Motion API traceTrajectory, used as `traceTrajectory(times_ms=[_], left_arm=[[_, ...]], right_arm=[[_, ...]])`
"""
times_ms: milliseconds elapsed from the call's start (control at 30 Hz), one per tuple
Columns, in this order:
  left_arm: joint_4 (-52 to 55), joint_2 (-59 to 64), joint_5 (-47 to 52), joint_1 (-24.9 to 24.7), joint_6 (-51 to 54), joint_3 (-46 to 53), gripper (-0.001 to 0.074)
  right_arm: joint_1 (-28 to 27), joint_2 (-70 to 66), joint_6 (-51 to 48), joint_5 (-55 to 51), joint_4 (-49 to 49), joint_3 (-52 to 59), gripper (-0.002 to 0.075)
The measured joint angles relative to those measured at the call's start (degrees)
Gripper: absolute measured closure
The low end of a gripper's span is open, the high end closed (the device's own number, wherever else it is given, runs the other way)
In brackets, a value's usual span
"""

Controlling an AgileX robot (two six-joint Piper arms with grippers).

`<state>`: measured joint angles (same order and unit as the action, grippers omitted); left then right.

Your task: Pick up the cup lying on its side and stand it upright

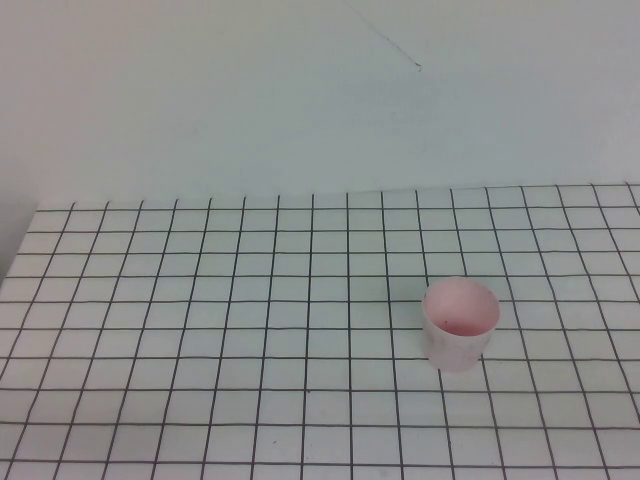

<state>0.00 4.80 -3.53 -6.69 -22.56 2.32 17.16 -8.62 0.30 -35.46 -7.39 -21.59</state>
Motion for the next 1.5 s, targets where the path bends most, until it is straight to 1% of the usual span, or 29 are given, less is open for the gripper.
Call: traceTrajectory(times_ms=[167,333,400,567,867,1067,1500], left_arm=[[0.0,0.0,7.7,0.0,1.7,0.0,0.0735],[4.3,-0.9,18.5,0.0,2.0,0.0,0.0735],[4.1,-2.3,20.5,0.0,0.6,0.0,0.0734],[4.1,-6.6,20.5,0.0,0.6,0.0,0.0735],[4.0,-6.4,20.6,0.0,1.5,0.0,0.0734],[0.3,-6.4,20.4,0.0,4.4,0.0,0.0735],[-1.9,-6.4,20.4,0.0,4.5,0.0,0.0734]], right_arm=[[0.0,0.0,0.0,0.0,0.0,0.0,0.0725],[0.0,0.0,0.0,0.0,0.0,0.0,0.0726],[0.0,0.0,0.0,0.0,0.0,0.0,0.0726],[0.0,0.0,0.0,0.0,0.0,0.0,0.0726],[0.0,0.0,0.0,0.0,0.0,0.0,0.0726],[0.0,0.0,0.0,0.0,0.0,0.0,0.0726],[0.0,0.0,0.0,0.0,0.0,0.0,0.0726]])
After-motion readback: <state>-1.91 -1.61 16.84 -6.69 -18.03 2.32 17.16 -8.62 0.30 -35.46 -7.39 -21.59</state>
